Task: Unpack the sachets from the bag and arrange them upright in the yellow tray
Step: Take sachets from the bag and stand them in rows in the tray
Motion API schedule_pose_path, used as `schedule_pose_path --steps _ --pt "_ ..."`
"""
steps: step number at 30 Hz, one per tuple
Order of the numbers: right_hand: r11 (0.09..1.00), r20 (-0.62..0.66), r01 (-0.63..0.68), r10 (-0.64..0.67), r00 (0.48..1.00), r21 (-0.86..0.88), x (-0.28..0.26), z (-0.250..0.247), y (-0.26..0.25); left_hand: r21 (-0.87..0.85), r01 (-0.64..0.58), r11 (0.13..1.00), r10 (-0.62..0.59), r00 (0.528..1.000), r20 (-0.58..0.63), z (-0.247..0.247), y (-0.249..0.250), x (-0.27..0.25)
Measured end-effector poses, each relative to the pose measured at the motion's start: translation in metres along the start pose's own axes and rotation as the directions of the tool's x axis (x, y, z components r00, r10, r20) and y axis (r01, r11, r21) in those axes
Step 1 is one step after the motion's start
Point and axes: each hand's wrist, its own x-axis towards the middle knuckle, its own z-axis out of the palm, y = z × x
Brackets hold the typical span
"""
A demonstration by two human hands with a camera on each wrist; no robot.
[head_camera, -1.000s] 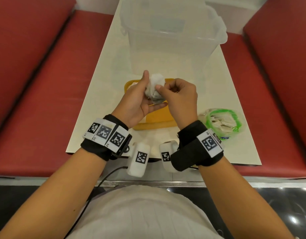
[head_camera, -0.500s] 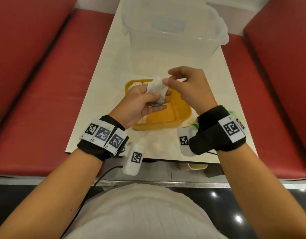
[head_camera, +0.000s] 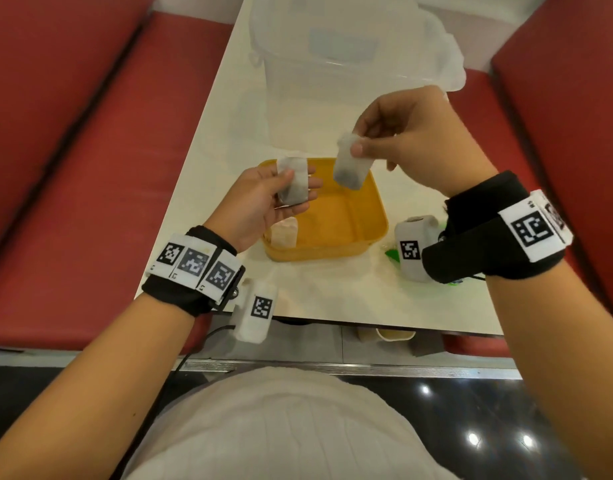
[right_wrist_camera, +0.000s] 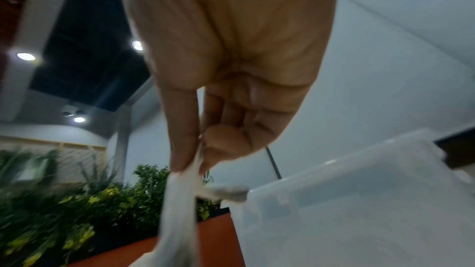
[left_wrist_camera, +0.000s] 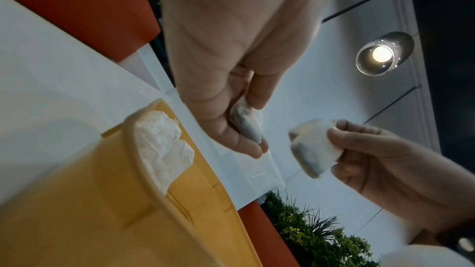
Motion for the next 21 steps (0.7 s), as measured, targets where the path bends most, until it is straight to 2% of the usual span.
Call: schedule_pose_path --steps 2,4,10,15,18,21 --pt "0.996 0.204 0.016 0.001 0.979 -0.083 -0.001 0.003 -0.01 0.023 -0.007 1.0 0.007 1.0 -0.009 0.001 0.002 0.001" --pt "0.992 0.294 0.037 0.0 0.956 -0.121 0.003 0.011 -0.016 0.032 -0.011 0.999 0.011 1.0 0.003 0.004 0.004 0.001" --pt "0.958 0.233 0.051 0.016 0.972 -0.282 0.023 0.033 -0.01 -0.006 0.097 0.995 -0.094 0.974 0.208 0.017 0.007 -0.003" --pt "0.979 0.202 -0.033 0.074 0.977 -0.201 0.025 0.035 -0.004 0.086 -0.003 0.996 -0.014 0.979 0.201 0.018 0.001 -0.004" --pt "0.99 0.181 -0.065 0.087 0.98 -0.124 0.025 0.037 -0.003 0.079 -0.021 0.997 0.005 0.98 0.199 0.017 -0.002 -0.002" --pt "0.982 0.205 -0.066 0.102 0.973 -0.179 0.026 0.038 0.0 0.103 -0.032 0.994 0.011 0.98 0.2 0.018 -0.003 -0.002"
